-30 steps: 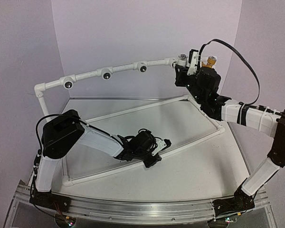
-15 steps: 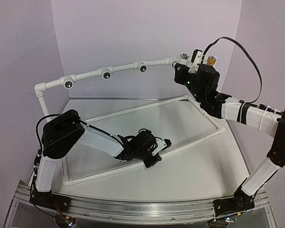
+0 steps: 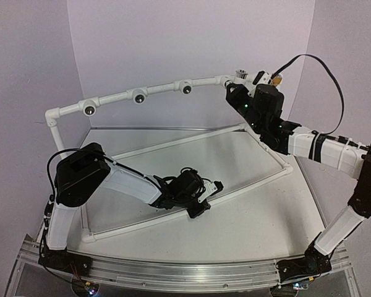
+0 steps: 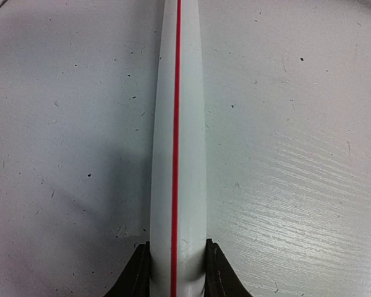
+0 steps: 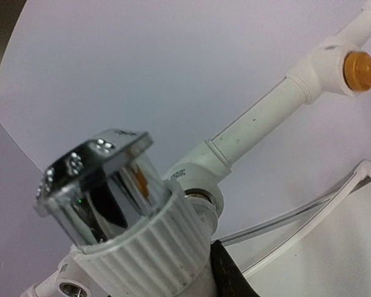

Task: Install the water faucets
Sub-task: Screw the water faucet onto the adaptor.

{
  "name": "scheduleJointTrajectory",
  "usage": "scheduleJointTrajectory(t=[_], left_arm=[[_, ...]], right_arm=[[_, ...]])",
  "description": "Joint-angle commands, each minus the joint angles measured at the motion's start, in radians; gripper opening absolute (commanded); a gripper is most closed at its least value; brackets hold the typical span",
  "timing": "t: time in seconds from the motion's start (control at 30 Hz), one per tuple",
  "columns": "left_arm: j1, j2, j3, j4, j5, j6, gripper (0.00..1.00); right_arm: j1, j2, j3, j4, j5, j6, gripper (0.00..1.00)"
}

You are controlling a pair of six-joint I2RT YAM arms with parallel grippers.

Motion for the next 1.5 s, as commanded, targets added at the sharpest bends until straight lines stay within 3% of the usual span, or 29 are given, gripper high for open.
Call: scheduleJointTrajectory(t=[0.0, 0.17, 0.5, 0.53, 0.63, 0.73, 0.8, 0.87, 1.23, 1.47], left_arm=[[-0.035, 0.152, -0.054, -0.260, 0.036, -0.010, 0.00], [-0.036, 0.155, -0.054, -0.264, 0.038, -0.007, 0.00], [-0.039, 0.153, -0.059, -0.266, 0.030, -0.013, 0.00], [-0.039, 0.153, -0.059, -0.266, 0.029, -0.012, 0.00], [-0.039, 0.152, -0.060, -0.266, 0.031, -0.012, 0.00], [-0.039, 0.153, -0.061, -0.266, 0.031, -0.012, 0.00], [-0.039, 0.154, -0.059, -0.265, 0.031, -0.012, 0.00], [-0.039, 0.156, -0.056, -0.266, 0.031, -0.012, 0.00], [-0.039, 0.164, -0.046, -0.271, 0.036, -0.008, 0.00], [-0.039, 0.170, -0.037, -0.276, 0.040, -0.006, 0.00]], right_arm=[[-0.090, 0.069, -0.017, -0.215, 0.307, 0.431, 0.00], [-0.088, 0.064, -0.012, -0.232, 0.307, 0.508, 0.00], [-0.080, 0.012, 0.002, -0.152, 0.251, 0.242, 0.00], [-0.075, 0.013, 0.013, -0.152, 0.229, 0.190, 0.04], [-0.066, 0.003, 0.016, -0.146, 0.189, 0.061, 0.43], [-0.059, -0.011, 0.004, -0.145, 0.147, -0.051, 0.72], [-0.050, -0.026, -0.008, -0.147, 0.119, -0.127, 0.88], [-0.035, -0.052, -0.030, -0.147, 0.104, -0.209, 0.98], [-0.016, -0.271, -0.168, -0.369, -0.142, -0.579, 0.98], [-0.016, -0.323, -0.101, -0.538, -0.131, -0.710, 0.98]])
